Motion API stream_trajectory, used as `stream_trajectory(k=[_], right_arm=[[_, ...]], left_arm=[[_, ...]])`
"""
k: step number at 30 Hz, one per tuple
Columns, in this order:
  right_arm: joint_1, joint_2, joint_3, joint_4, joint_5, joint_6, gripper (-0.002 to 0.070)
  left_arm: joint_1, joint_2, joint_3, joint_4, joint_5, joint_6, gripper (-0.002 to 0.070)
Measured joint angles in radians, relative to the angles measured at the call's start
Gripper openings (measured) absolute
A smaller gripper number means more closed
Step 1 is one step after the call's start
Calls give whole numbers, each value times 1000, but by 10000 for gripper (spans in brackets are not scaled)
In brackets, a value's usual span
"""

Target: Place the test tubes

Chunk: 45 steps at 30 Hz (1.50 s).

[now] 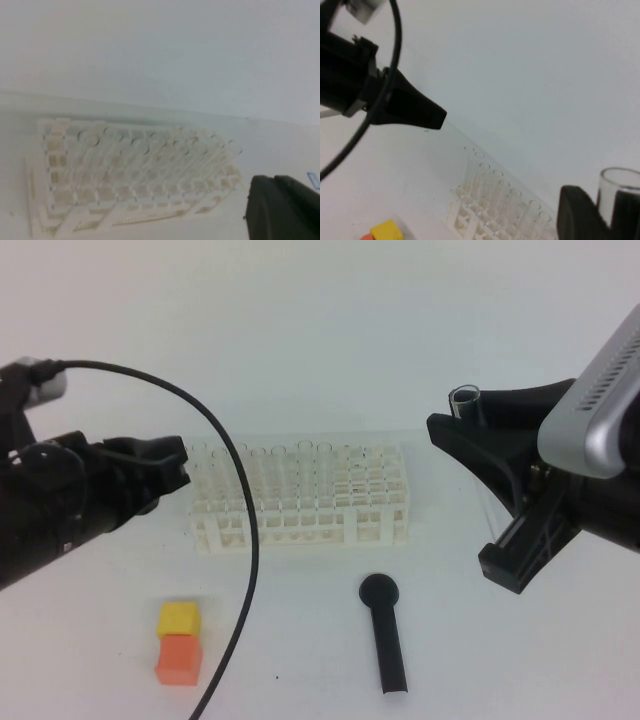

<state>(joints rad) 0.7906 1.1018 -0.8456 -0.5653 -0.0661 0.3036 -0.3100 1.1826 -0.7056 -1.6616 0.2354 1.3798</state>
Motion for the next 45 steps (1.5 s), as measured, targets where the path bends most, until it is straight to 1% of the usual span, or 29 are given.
stream_trajectory(k=[6, 12, 15, 20, 30, 32, 33, 34, 37, 40, 42, 45], right_arm=[[0, 0, 0, -27, -9, -13, 123], [-2, -2, 0, -47, 0, -16, 123], [-2, -8, 0, -64, 15, -16, 123], [-2, -13, 0, -72, 28, -16, 123], [-2, -13, 0, -77, 16, -12, 123], [-2, -13, 0, -77, 14, -12, 123], [-2, -13, 0, -77, 14, -12, 123], [-2, -13, 0, -77, 14, -12, 123], [-2, -13, 0, -77, 14, -12, 123], [-2, -13, 0, -77, 14, -12, 123], [-2, -13, 0, -77, 14, -12, 123], [-2, -2, 0, -77, 12, -12, 123]], left_arm=[[0, 101, 2, -2, 0, 0, -1], [0, 74, 53, -2, 13, 0, -1], [0, 5, 92, 33, 8, 0, -1], [0, -188, 140, 62, -4, 0, -1], [6, -503, 258, 64, -6, 0, -1], [32, -568, 297, 101, 7, 30, -1], [57, -608, 317, 155, 5, 93, -1], [86, -645, 340, 167, 3, 124, -1], [180, -716, 411, 172, -53, 179, -1], [274, -746, 456, 174, -54, 291, -1], [313, -746, 467, 170, -49, 336, -1], [360, -746, 470, 128, -99, 342, -1]])
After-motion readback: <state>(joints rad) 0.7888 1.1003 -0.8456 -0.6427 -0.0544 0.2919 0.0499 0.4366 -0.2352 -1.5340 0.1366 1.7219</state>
